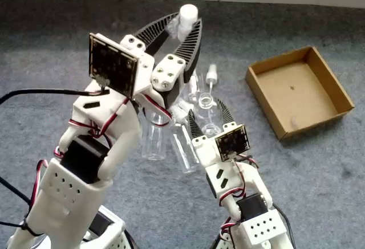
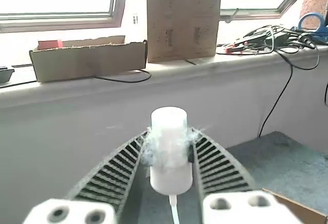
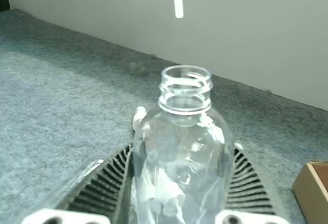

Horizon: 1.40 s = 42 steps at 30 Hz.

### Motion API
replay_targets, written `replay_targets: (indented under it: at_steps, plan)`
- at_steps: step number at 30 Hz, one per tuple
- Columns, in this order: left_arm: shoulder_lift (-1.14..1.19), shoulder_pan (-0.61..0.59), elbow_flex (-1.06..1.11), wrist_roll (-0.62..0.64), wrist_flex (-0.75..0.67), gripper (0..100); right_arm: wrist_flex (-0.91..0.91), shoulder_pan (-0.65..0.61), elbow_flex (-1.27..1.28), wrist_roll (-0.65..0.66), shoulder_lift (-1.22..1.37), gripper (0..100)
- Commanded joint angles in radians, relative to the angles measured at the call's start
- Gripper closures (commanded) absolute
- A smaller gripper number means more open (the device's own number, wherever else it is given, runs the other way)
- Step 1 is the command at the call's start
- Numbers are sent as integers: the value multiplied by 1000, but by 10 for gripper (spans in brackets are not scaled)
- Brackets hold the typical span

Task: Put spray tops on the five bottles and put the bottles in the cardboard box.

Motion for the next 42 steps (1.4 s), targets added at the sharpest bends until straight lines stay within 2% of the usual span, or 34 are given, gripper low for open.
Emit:
replay_targets:
  at_steps: [1,8,13,22,28,42]
  plan:
    - [-36,42,-7,43,-15,987,-19,-4,122,3,-8,842]
    - [-38,45,4,46,63,987,-18,-4,122,3,-8,842]
    - [-39,45,2,132,61,996,-18,-4,122,3,-8,842]
    - [-38,74,54,130,64,996,28,-4,122,3,-13,842]
    - [-39,70,137,129,55,996,28,-4,122,3,-13,842]
    - [-59,70,153,129,-23,996,30,-4,122,3,-13,842]
